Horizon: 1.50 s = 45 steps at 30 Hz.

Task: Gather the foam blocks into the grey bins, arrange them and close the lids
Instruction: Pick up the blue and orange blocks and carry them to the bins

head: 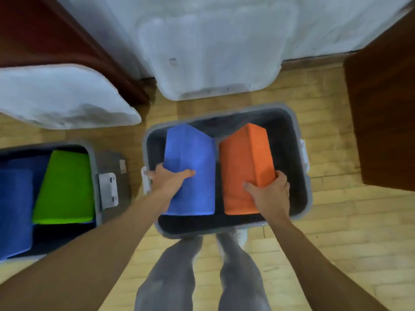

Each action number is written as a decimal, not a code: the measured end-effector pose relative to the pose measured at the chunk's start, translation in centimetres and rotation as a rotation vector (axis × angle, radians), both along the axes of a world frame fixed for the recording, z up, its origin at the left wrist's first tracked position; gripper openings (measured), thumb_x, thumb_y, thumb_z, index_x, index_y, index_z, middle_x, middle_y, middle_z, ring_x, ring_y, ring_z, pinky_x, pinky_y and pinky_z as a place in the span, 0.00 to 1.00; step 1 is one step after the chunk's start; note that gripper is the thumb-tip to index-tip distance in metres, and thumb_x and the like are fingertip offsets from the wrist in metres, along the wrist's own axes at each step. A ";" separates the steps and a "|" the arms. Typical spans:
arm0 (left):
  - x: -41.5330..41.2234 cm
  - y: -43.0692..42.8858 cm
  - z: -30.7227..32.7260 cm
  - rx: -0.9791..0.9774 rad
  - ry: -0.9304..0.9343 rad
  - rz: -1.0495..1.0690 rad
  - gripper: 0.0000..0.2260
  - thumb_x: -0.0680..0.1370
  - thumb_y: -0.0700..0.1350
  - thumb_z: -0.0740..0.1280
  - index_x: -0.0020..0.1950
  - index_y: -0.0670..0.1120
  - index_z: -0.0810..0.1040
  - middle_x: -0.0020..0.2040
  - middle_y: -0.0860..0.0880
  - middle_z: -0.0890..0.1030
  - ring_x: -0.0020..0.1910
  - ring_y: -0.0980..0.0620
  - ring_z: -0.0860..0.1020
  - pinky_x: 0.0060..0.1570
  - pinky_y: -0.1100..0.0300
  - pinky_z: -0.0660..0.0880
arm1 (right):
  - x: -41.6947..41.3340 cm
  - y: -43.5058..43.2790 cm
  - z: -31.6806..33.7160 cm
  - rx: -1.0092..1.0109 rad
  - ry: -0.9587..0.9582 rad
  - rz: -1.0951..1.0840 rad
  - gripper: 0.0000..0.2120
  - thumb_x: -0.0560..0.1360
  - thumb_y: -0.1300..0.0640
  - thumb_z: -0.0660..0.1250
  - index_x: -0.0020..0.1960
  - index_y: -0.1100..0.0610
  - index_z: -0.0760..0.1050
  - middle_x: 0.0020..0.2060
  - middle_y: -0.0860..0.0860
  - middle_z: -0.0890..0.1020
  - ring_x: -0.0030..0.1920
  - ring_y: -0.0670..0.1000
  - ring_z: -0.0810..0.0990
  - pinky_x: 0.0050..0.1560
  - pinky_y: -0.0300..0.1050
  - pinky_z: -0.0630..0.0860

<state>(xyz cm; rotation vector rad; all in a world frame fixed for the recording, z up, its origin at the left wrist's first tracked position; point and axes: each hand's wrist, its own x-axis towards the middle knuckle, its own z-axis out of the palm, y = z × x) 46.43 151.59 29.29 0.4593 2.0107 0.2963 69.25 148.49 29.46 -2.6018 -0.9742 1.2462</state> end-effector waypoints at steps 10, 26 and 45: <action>-1.9 -2.0 -16.4 -0.084 0.112 -0.135 0.20 0.81 0.46 0.61 0.72 0.42 0.65 0.68 0.43 0.72 0.63 0.42 0.74 0.57 0.54 0.72 | -1.2 0.7 -17.2 -0.115 0.179 0.092 0.31 0.73 0.48 0.71 0.70 0.58 0.64 0.63 0.57 0.76 0.62 0.58 0.75 0.60 0.46 0.70; -1.3 -9.3 19.1 -0.060 -0.168 -0.221 0.08 0.80 0.42 0.60 0.54 0.45 0.78 0.48 0.45 0.81 0.46 0.48 0.80 0.43 0.60 0.74 | -1.6 -4.6 17.0 -0.207 0.247 0.616 0.10 0.76 0.58 0.61 0.53 0.52 0.79 0.48 0.51 0.82 0.49 0.51 0.77 0.43 0.33 0.67; -12.7 -54.2 40.3 0.167 -0.123 0.666 0.09 0.79 0.37 0.60 0.55 0.42 0.77 0.44 0.44 0.81 0.39 0.49 0.78 0.39 0.59 0.70 | -19.7 -24.9 36.9 -0.279 0.198 1.354 0.06 0.75 0.55 0.64 0.47 0.56 0.78 0.41 0.53 0.83 0.42 0.53 0.82 0.45 0.47 0.78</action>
